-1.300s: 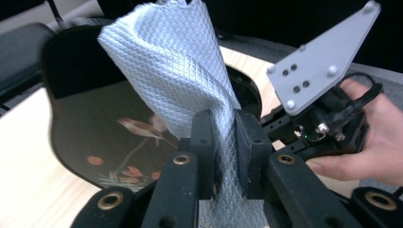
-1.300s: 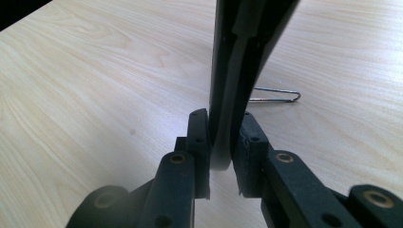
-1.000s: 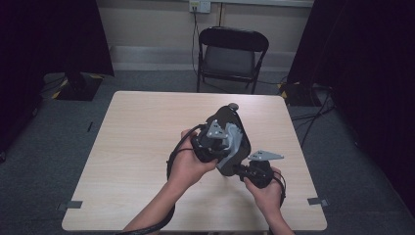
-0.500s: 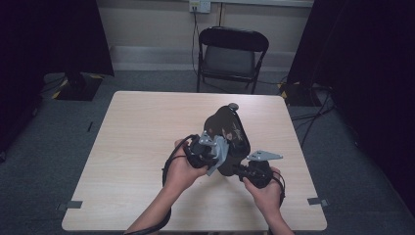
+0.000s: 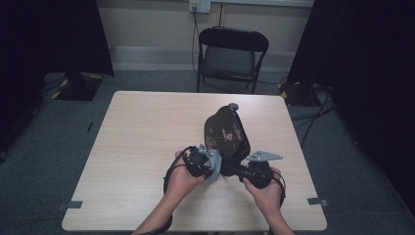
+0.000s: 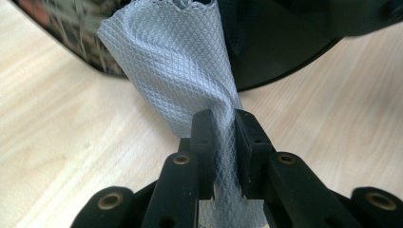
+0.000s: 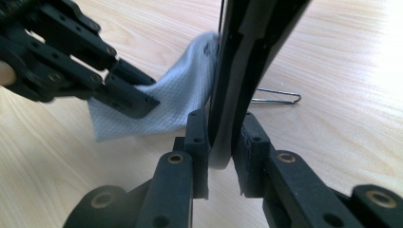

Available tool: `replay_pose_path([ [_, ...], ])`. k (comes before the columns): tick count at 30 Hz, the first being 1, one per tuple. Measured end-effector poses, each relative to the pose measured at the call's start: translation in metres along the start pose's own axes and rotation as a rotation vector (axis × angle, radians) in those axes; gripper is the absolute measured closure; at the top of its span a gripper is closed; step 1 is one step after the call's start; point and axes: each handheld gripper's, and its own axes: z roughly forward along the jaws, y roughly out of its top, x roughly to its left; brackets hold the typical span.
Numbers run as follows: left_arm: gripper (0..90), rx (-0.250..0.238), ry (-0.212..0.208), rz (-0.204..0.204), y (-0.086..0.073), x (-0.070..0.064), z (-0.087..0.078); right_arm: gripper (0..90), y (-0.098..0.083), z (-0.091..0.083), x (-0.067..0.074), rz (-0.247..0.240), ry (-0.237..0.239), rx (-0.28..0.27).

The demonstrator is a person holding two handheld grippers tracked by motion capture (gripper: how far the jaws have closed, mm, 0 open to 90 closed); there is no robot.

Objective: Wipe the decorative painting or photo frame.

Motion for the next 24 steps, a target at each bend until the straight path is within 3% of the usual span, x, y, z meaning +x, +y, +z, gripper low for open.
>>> replay_pose_path([
  [5, 79.5, 0.048, 0.018, 0.005, -0.011, 0.002, 0.009, 75.5, 0.0, -0.003, 0.001, -0.003, 0.008, 0.001],
  [10, 79.5, 0.038, 0.01, -0.014, -0.016, 0.002, 0.006, 73.9, -0.002, -0.007, 0.0, -0.005, 0.01, 0.007],
  [13, 79.5, 0.023, 0.008, -0.009, -0.014, 0.002, -0.004, 72.5, -0.005, -0.008, 0.001, -0.009, 0.012, 0.018],
  [24, 79.3, -0.183, 0.026, 0.069, 0.032, -0.015, -0.08, 78.8, -0.01, -0.009, -0.002, 0.005, 0.023, 0.034],
])
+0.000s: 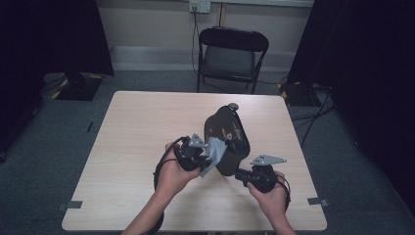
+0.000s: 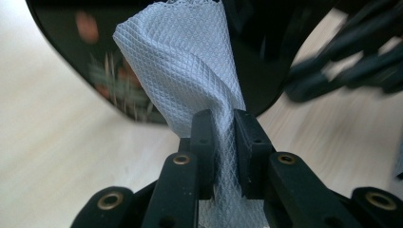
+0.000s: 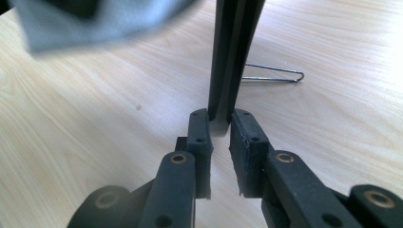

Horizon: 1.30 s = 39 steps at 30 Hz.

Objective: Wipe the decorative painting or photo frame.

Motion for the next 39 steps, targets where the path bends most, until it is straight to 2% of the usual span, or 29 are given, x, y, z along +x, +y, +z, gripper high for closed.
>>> replay_pose_path([
  [2, 79.3, -0.025, 0.004, 0.029, 0.012, -0.004, -0.01, 78.8, 0.001, 0.001, 0.001, 0.006, -0.004, 0.001],
  [10, 79.3, -0.115, -0.01, 0.087, 0.053, -0.018, -0.036, 78.9, 0.004, 0.007, 0.004, -0.006, -0.002, -0.003],
  [14, 79.4, -0.112, -0.02, 0.119, 0.059, -0.024, -0.035, 79.0, 0.005, 0.008, 0.005, -0.009, 0.003, -0.001],
  [16, 79.4, -0.087, -0.025, 0.118, 0.056, -0.023, -0.029, 79.0, 0.006, 0.008, 0.005, -0.011, 0.003, 0.0],
  [18, 79.4, -0.085, -0.033, 0.092, 0.05, -0.022, -0.021, 79.0, 0.006, 0.008, 0.005, -0.011, 0.004, 0.001],
  [19, 79.4, -0.074, -0.035, 0.091, 0.046, -0.021, -0.017, 78.9, 0.005, 0.008, 0.005, -0.012, 0.004, 0.001],
  [28, 79.4, 0.024, -0.038, 0.05, 0.013, -0.011, 0.016, 79.0, 0.007, 0.009, 0.006, -0.014, 0.004, 0.004],
  [32, 79.4, 0.048, -0.051, -0.006, -0.004, -0.003, 0.031, 79.0, 0.006, 0.009, 0.007, -0.018, 0.007, 0.001],
  [37, 79.4, 0.092, -0.052, -0.046, -0.026, 0.006, 0.049, 79.0, 0.006, 0.008, 0.007, -0.025, 0.01, 0.002],
  [39, 79.4, 0.114, -0.034, -0.049, -0.034, 0.009, 0.055, 79.0, 0.006, 0.007, 0.007, -0.028, 0.011, -0.001],
])
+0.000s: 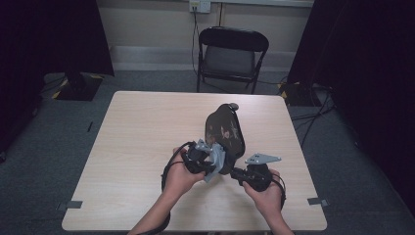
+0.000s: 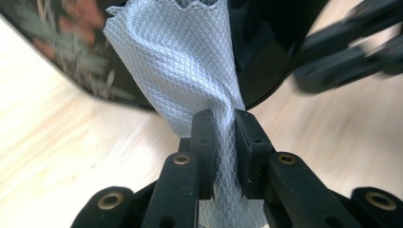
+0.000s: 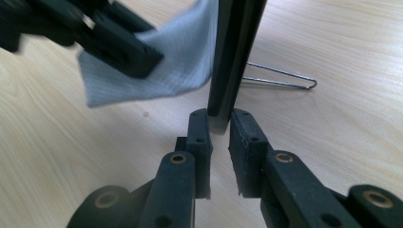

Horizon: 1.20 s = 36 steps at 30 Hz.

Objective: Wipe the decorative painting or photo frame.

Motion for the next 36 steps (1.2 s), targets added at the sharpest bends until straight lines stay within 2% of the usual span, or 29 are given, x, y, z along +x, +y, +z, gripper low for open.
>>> replay_pose_path([
  [5, 79.4, 0.05, 0.013, -0.03, -0.017, 0.008, 0.015, 77.7, 0.0, -0.003, -0.001, -0.002, 0.007, -0.007],
  [9, 79.5, 0.075, 0.002, -0.046, -0.027, 0.009, 0.024, 75.8, 0.0, -0.003, 0.0, -0.006, 0.012, -0.008],
  [12, 79.5, 0.077, -0.005, -0.051, -0.031, 0.008, 0.026, 73.9, 0.0, -0.004, -0.001, -0.002, 0.012, -0.008],
  [14, 79.5, 0.076, -0.003, -0.047, -0.029, 0.008, 0.021, 72.9, 0.0, -0.005, -0.002, -0.004, 0.011, -0.007],
  [17, 79.4, 0.039, 0.007, -0.038, -0.02, 0.005, 0.006, 70.7, -0.002, -0.003, -0.003, -0.001, 0.011, 0.004],
  [20, 79.4, -0.016, 0.014, -0.011, -0.006, 0.001, -0.015, 70.3, -0.004, -0.001, -0.002, -0.004, 0.013, 0.013],
  [27, 79.3, -0.143, 0.018, 0.087, 0.029, -0.022, -0.062, 72.4, -0.005, 0.0, -0.003, -0.011, 0.017, 0.021],
  [32, 79.3, -0.192, -0.005, 0.134, 0.045, -0.038, -0.075, 74.4, -0.006, 0.001, -0.003, -0.009, 0.024, 0.025],
  [36, 79.2, -0.179, -0.019, 0.151, 0.045, -0.044, -0.067, 75.7, -0.006, 0.001, -0.003, -0.009, 0.03, 0.026],
])
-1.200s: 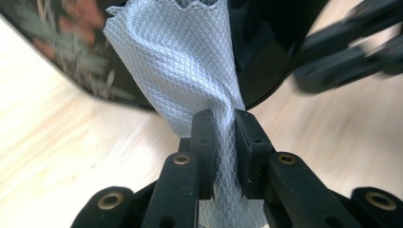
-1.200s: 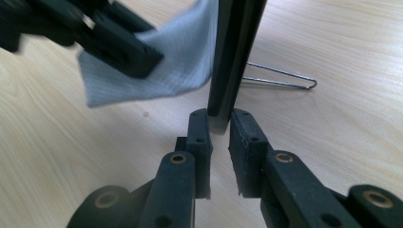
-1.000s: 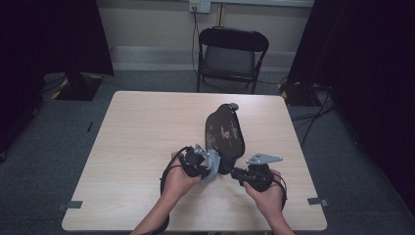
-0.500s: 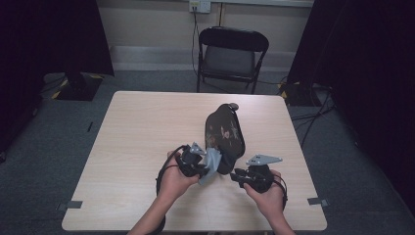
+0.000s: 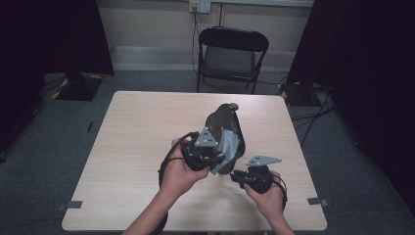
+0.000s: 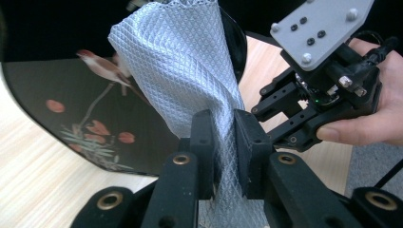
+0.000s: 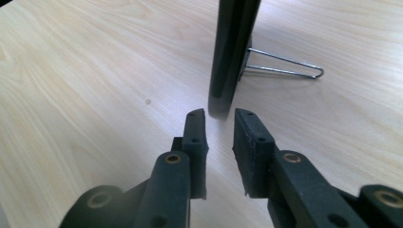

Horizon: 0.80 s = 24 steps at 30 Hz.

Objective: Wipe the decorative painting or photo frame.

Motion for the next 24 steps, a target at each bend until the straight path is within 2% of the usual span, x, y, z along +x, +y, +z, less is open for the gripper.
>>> replay_pose_path([
  [8, 79.2, 0.054, -0.025, -0.026, -0.021, 0.002, 0.02, 76.8, 0.0, -0.002, -0.003, -0.001, 0.0, -0.004],
  [15, 79.3, 0.117, -0.012, -0.091, -0.048, 0.016, 0.038, 77.1, 0.002, -0.004, -0.002, -0.008, 0.0, -0.011],
  [24, 79.3, 0.179, -0.015, -0.147, -0.076, 0.024, 0.06, 78.0, 0.002, -0.004, -0.004, -0.01, -0.01, -0.013],
])
